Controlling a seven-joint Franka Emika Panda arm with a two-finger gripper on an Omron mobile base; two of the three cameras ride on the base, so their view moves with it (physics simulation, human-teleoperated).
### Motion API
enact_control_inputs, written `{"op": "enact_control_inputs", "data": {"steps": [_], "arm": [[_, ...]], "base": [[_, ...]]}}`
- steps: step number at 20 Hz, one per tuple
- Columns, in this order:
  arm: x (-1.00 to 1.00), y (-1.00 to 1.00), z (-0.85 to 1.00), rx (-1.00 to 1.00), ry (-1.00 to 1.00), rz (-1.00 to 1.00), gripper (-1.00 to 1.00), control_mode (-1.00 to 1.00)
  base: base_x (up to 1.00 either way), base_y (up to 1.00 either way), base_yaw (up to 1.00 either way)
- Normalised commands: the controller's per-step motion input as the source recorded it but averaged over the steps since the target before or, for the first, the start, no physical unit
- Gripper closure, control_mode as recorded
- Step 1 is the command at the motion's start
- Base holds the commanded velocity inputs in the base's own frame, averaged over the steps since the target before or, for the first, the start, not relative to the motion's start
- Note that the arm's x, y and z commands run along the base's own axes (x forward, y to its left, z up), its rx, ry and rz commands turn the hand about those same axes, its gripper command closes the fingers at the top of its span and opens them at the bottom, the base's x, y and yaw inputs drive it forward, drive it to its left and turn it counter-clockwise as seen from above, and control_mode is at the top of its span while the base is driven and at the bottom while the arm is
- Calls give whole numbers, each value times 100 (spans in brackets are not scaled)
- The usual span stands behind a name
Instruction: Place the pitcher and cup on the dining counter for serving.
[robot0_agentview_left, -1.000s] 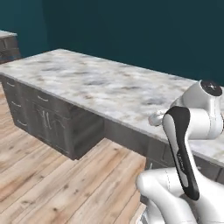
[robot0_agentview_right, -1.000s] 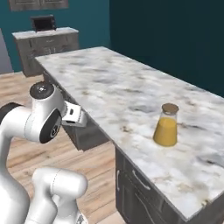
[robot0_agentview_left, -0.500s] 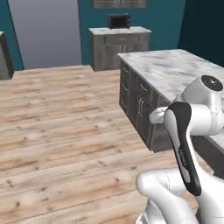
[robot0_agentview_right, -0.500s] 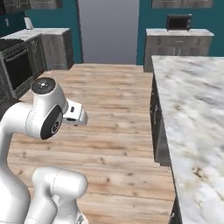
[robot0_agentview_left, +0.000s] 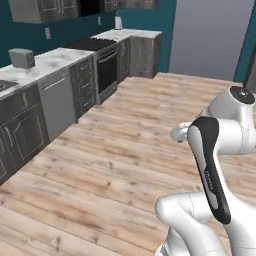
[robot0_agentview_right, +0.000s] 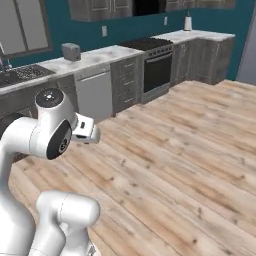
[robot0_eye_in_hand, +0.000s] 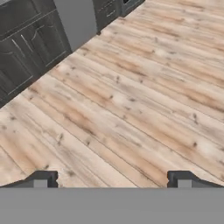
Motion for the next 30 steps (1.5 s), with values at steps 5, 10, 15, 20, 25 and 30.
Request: {"op": "enact_control_inputs", "data": {"steps": [5,10,15,20,25,30], "arm": [[0,0,0,0,0,0,-100,100],[0,0,0,0,0,0,-100,100],[0,0,0,0,0,0,-100,100],[0,0,0,0,0,0,-100,100],[0,0,0,0,0,0,-100,100],[0,0,0,0,0,0,-100,100]], "base": [[16,0,94],[28,1,90],[68,13,74],[100,14,40],[100,0,15],[100,10,0]]}}
